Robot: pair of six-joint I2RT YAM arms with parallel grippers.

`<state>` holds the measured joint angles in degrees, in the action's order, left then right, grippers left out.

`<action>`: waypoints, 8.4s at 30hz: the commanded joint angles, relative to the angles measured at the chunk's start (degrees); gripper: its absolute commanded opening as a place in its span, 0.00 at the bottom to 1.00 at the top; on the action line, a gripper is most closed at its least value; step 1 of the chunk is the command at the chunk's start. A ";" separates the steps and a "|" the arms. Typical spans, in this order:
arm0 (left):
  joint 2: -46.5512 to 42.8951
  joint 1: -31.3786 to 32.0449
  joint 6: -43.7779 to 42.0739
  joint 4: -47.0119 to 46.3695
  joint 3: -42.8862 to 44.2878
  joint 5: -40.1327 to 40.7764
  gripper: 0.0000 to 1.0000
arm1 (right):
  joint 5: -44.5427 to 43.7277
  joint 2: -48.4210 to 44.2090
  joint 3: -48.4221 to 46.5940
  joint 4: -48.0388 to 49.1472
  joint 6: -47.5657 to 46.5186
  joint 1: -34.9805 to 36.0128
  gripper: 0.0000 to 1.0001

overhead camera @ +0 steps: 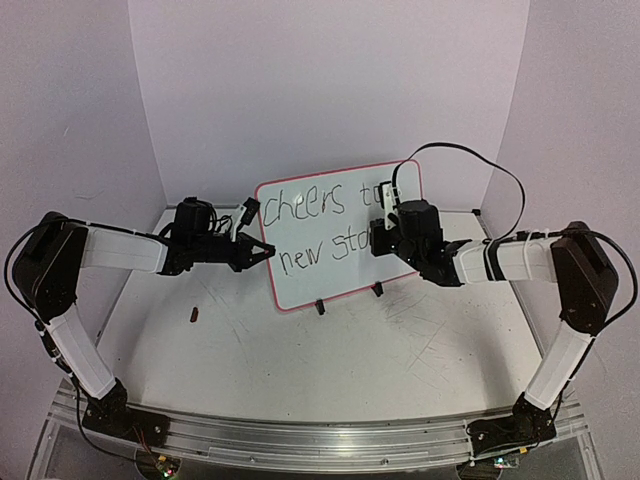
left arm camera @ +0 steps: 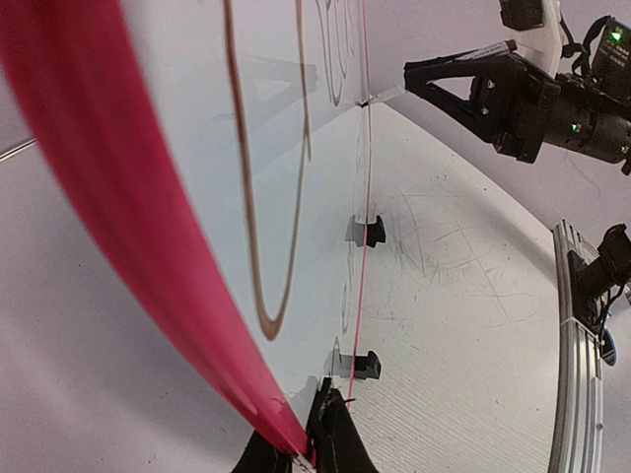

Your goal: Write a sentence on the whiteboard

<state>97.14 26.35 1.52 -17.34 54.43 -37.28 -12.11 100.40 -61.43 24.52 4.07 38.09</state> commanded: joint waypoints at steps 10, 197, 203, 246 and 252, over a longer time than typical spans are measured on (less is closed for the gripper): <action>1.03 -0.77 -6.62 1.26 2.62 8.91 0.00 | 3.24 -0.59 1.98 1.86 1.98 -0.56 0.00; 0.14 -0.77 -6.93 2.09 2.62 8.47 0.00 | 7.84 -13.06 10.24 6.58 3.84 -6.44 0.00; 0.42 -0.77 -6.78 2.06 2.43 8.22 0.00 | 11.58 -9.02 8.26 6.64 4.92 -9.74 0.00; -0.01 -0.77 -6.97 2.13 2.58 8.32 0.00 | 4.43 -2.03 7.61 8.05 5.80 -8.21 0.00; -0.05 -0.73 -7.13 2.14 2.60 8.50 0.00 | 1.08 -1.70 7.17 7.14 6.28 -8.18 0.00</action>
<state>97.14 26.37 0.67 -16.04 55.18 -37.45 -6.91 98.21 -54.28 31.66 9.40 29.71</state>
